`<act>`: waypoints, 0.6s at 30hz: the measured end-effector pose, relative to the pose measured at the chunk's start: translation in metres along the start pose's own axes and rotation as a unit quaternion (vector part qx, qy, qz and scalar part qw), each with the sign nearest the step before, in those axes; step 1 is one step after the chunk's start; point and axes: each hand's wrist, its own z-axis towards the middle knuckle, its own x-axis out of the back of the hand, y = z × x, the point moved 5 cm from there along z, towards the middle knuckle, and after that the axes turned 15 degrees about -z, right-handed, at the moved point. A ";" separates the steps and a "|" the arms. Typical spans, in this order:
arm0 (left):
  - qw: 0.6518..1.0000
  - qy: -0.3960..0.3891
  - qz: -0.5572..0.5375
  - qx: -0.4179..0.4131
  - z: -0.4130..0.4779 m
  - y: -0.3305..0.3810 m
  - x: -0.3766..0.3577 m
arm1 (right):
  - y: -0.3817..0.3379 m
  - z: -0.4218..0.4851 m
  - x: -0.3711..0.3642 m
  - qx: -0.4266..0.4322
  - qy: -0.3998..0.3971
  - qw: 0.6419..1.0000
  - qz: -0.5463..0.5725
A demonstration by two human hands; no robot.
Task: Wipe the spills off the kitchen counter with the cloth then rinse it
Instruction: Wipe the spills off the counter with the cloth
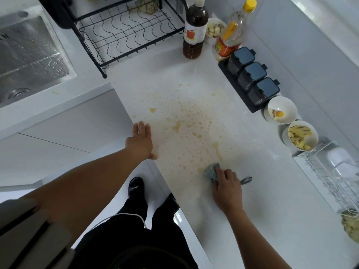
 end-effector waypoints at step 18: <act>1.000 -0.002 0.001 -0.007 0.002 -0.001 -0.002 | -0.032 -0.024 0.000 -0.093 -0.017 0.995 0.030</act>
